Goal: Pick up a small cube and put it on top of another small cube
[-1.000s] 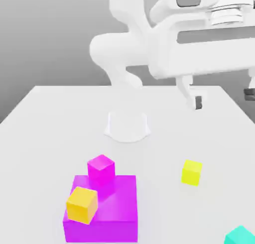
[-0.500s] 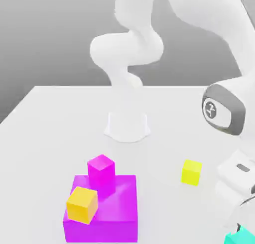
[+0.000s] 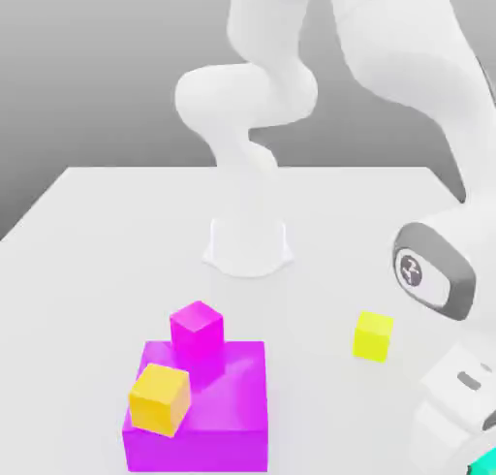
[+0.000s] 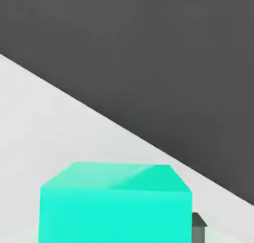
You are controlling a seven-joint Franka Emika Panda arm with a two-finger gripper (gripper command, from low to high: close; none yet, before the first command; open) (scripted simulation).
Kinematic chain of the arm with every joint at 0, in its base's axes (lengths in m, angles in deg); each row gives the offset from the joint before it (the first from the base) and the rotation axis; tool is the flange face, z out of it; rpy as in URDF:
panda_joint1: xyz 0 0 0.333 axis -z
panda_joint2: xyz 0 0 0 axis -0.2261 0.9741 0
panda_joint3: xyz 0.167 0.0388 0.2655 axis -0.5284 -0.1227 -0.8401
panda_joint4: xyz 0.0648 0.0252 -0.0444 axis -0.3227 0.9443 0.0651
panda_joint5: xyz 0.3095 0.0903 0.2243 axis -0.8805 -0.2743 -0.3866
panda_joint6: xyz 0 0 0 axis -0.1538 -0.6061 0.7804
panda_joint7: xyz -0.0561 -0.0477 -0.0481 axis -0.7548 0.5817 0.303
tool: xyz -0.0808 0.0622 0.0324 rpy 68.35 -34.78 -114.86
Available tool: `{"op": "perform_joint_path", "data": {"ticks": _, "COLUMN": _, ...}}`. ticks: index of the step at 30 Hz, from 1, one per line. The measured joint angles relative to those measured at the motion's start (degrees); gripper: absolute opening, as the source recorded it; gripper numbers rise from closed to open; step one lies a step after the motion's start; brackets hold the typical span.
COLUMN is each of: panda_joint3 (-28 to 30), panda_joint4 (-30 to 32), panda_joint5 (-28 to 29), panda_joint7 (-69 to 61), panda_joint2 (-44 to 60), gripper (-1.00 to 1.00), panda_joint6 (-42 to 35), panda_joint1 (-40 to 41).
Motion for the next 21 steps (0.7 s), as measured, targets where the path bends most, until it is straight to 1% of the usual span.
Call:
{"op": "perform_joint_path", "data": {"ticks": 8, "panda_joint3": 7.6, "panda_joint4": 9.2, "panda_joint5": -1.7, "panda_joint7": -19.0, "panda_joint2": -16.3, "gripper": -1.00, "panda_joint6": -6.5, "panda_joint1": 12.5}}
{"op": "perform_joint_path", "data": {"ticks": 12, "panda_joint3": 12.5, "panda_joint4": 14.4, "panda_joint5": -4.0, "panda_joint7": -31.1, "panda_joint2": -24.6, "gripper": -1.00, "panda_joint6": -9.9, "panda_joint1": 22.2}}
{"op": "perform_joint_path", "data": {"ticks": 14, "panda_joint3": 12.6, "panda_joint4": 16.0, "panda_joint5": -5.1, "panda_joint7": -34.3, "panda_joint2": -24.3, "gripper": -1.00, "panda_joint6": -8.2, "panda_joint1": 28.1}}
{"op": "perform_joint_path", "data": {"ticks": 15, "panda_joint3": 11.1, "panda_joint4": 16.5, "panda_joint5": -5.5, "panda_joint7": -34.9, "panda_joint2": -23.1, "gripper": -1.00, "panda_joint6": -6.5, "panda_joint1": 31.4}}
{"op": "perform_joint_path", "data": {"ticks": 16, "panda_joint3": 9.6, "panda_joint4": 17.0, "panda_joint5": -5.6, "panda_joint7": -35.2, "panda_joint2": -21.8, "gripper": -1.00, "panda_joint6": -4.7, "panda_joint1": 30.6}}
{"op": "perform_joint_path", "data": {"ticks": 17, "panda_joint3": 8.4, "panda_joint4": 17.5, "panda_joint5": -5.6, "panda_joint7": -35.3, "panda_joint2": -20.0, "gripper": 1.00, "panda_joint6": -2.5, "panda_joint1": 28.4}}
{"op": "perform_joint_path", "data": {"ticks": 21, "panda_joint3": 8.4, "panda_joint4": 17.5, "panda_joint5": -5.6, "panda_joint7": -35.3, "panda_joint2": -20.0, "gripper": 1.00, "panda_joint6": -2.5, "panda_joint1": 28.4}}
